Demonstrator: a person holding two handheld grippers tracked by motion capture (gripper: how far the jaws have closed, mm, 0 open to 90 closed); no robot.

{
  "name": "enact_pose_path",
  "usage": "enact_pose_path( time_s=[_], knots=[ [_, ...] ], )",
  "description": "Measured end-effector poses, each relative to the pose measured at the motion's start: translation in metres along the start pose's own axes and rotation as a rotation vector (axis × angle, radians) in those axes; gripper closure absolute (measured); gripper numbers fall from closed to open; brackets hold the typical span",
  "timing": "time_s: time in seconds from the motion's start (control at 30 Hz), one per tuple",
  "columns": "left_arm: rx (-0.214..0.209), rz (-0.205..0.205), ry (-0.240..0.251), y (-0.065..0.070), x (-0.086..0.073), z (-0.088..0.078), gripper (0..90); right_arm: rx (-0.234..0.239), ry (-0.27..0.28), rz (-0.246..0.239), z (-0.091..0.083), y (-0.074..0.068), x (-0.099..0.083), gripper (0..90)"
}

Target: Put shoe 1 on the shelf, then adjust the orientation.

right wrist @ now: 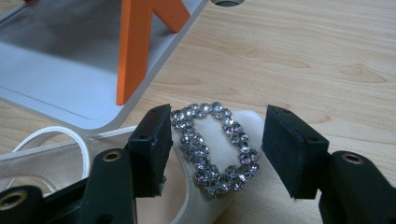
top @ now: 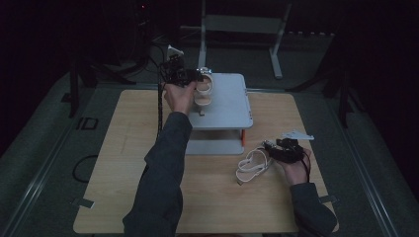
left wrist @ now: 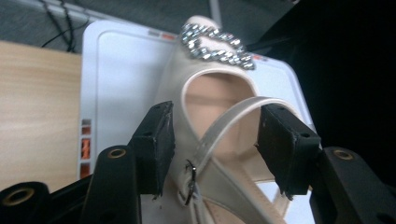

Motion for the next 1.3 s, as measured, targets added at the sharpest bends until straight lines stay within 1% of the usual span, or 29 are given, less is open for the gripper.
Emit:
enact_pose_path(
  time_s=[0.03,0.07,0.17,0.23,0.37,0.43,0.5,0.53,0.57,0.6,0.63,0.67,0.73,0.8,0.87,0.9,0.93,0.97,1.03,1.07,1.1,1.13,1.17,1.2,1.23,1.27,1.3],
  knots=[
    [0.0,0.0,0.0,0.0,0.0,0.0,44.7,0.0,0.0,0.0,0.0,0.0,0.0,42.2],
    [-0.01,0.009,0.011,0.0,0.0,-0.001,43.8,0.0,0.001,0.002,0.0,0.001,0.0,42.1],
    [-0.029,0.044,0.053,0.002,-0.001,-0.009,43.8,-0.001,0.0,0.002,0.0,0.002,-0.001,42.1],
    [-0.026,0.068,0.072,0.003,-0.001,-0.014,43.8,-0.003,0.0,0.005,-0.001,0.002,-0.001,42.1],
    [-0.011,0.101,0.101,0.001,-0.002,-0.026,43.9,-0.005,0.002,0.005,-0.001,0.002,-0.001,42.1],
    [-0.029,0.103,0.12,-0.002,-0.003,-0.032,44.2,-0.006,0.001,0.007,-0.002,0.003,-0.001,42.1],
    [-0.025,0.108,0.131,-0.007,-0.006,-0.038,44.2,-0.006,0.001,0.01,-0.002,0.003,-0.001,42.0],
    [-0.025,0.108,0.131,-0.007,-0.006,-0.038,44.1,-0.006,0.001,0.01,-0.002,0.003,-0.001,42.0],
    [-0.009,0.122,0.134,-0.012,-0.008,-0.043,44.1,-0.006,0.002,0.01,-0.002,0.002,-0.001,42.0],
    [0.007,0.135,0.138,-0.014,-0.009,-0.046,44.0,-0.007,0.003,0.008,-0.002,0.003,-0.001,42.0],
    [0.008,0.139,0.154,-0.017,-0.011,-0.049,44.0,-0.007,0.003,0.008,-0.002,0.003,-0.001,42.0],
    [0.0,0.136,0.158,-0.02,-0.012,-0.052,44.0,-0.008,0.003,0.008,-0.002,0.003,-0.001,42.0],
    [0.002,0.134,0.168,-0.027,-0.015,-0.057,44.0,-0.008,0.002,0.007,-0.002,0.002,-0.001,42.0],
    [0.011,0.155,0.17,-0.033,-0.018,-0.06,43.9,-0.008,0.001,0.007,-0.002,0.002,-0.001,42.0],
    [-0.006,0.155,0.19,-0.041,-0.021,-0.063,43.9,-0.008,0.002,0.007,-0.003,0.002,-0.001,42.0],
    [-0.002,0.158,0.188,-0.045,-0.023,-0.063,43.9,-0.007,0.004,0.01,-0.003,0.002,-0.001,42.0],
    [0.021,0.166,0.189,-0.048,-0.024,-0.063,43.8,-0.006,0.004,0.009,-0.003,0.002,-0.001,42.0],
    [0.041,0.184,0.185,-0.051,-0.026,-0.063,43.8,-0.006,0.004,0.009,-0.004,0.002,-0.001,42.0],
    [0.03,0.189,0.188,-0.058,-0.032,-0.063,43.7,-0.003,0.007,0.009,-0.005,0.002,-0.001,42.0],
    [0.041,0.194,0.185,-0.06,-0.034,-0.063,43.7,-0.004,0.008,0.01,-0.006,0.002,0.0,41.9],
    [0.066,0.21,0.188,-0.062,-0.037,-0.062,43.6,-0.003,0.01,0.012,-0.007,0.002,0.0,41.9],
    [0.075,0.22,0.19,-0.065,-0.04,-0.062,43.7,-0.001,0.012,0.014,-0.008,0.002,0.0,41.8],
    [0.073,0.216,0.19,-0.068,-0.042,-0.061,43.7,0.0,0.014,0.015,-0.009,0.002,0.001,41.8],
    [0.082,0.217,0.18,-0.072,-0.045,-0.06,43.6,0.0,0.017,0.014,-0.01,0.002,0.001,41.7],
    [0.103,0.226,0.179,-0.074,-0.049,-0.059,43.6,-0.001,0.016,0.014,-0.01,0.002,0.001,41.7],
    [0.106,0.229,0.183,-0.077,-0.053,-0.059,43.7,0.001,0.017,0.017,-0.011,0.001,0.001,41.7],
    [0.106,0.228,0.177,-0.081,-0.056,-0.059,43.7,0.002,0.015,0.016,-0.012,0.001,0.0,41.6]
  ],
)
Point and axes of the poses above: each handheld gripper's, and its own axes: z roughly forward along the jaws, x roughly out of its top, y roughly to its right, the point moved 1 cm from there along z, roughly forward along the jaws, and after that the axes turned 2 degrees about -z, right-handed, at the moved point
